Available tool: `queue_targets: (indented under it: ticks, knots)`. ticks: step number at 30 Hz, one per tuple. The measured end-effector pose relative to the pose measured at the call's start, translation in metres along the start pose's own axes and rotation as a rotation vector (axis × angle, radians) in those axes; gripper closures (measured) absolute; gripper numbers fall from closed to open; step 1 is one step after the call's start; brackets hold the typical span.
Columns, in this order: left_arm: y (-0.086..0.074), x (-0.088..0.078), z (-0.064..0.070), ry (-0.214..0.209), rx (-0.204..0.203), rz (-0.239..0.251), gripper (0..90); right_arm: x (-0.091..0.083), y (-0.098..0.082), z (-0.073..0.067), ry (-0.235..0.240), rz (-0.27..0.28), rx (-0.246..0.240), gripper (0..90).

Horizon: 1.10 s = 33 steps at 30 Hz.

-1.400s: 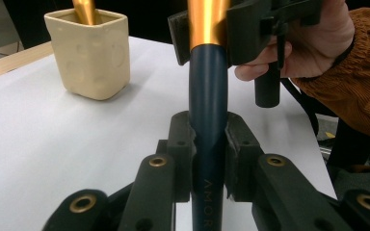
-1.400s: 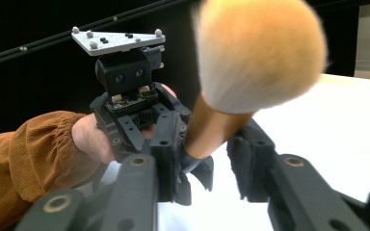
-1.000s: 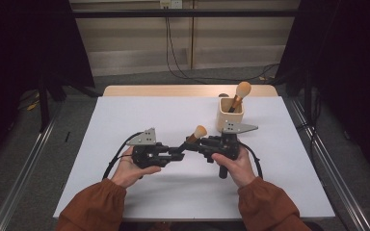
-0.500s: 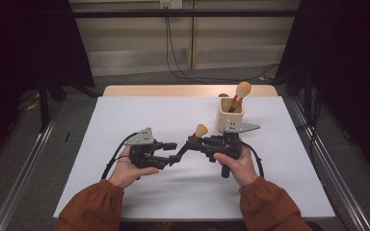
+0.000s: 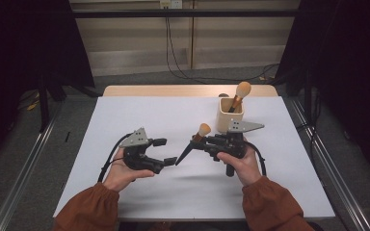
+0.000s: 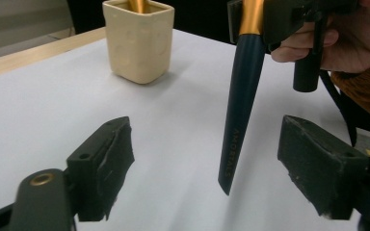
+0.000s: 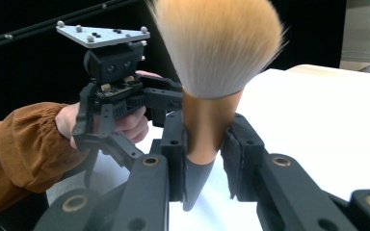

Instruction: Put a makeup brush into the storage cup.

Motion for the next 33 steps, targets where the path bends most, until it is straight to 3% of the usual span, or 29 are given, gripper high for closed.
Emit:
queue_targets:
  ticks: [6,9,15,19,24,27,30,33]
  knots:
    - [0.0,-0.009,-0.002,0.049,0.006,0.003,8.9,-0.005,0.002,0.002,-0.013,-0.004,-0.006,72.8]
    - [0.0,-0.012,-0.001,0.06,-0.001,0.02,8.0,-0.008,0.004,0.003,-0.022,-0.011,-0.007,72.8]
    - [-0.003,-0.023,-0.001,0.11,0.007,0.003,5.1,-0.015,0.005,0.006,-0.046,-0.021,-0.029,72.8]
    - [-0.003,-0.031,0.0,0.112,-0.022,0.018,4.5,-0.02,0.008,0.008,-0.062,-0.018,-0.039,72.8]
    - [-0.007,-0.041,-0.002,0.166,-0.031,0.007,4.1,-0.027,0.011,0.011,-0.085,-0.022,-0.049,72.7]
    - [-0.011,-0.049,-0.005,0.173,-0.028,-0.001,3.5,-0.033,0.014,0.014,-0.107,-0.019,-0.054,72.7]
    - [-0.014,-0.057,-0.01,0.22,-0.022,-0.012,3.0,-0.04,0.017,0.017,-0.125,-0.018,-0.058,72.7]
    - [-0.013,-0.066,-0.012,0.253,-0.032,0.013,3.1,-0.045,0.019,0.02,-0.143,-0.02,-0.063,72.8]
Point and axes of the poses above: each handheld gripper's, and its own axes: x roughly forward along the jaws, y roughly out of its top, z roughly to its right, the point moved 5 cm from there along x, roughly forward along the jaws, and after that the axes turned 8 degrees about z, right-handed, at the moved point
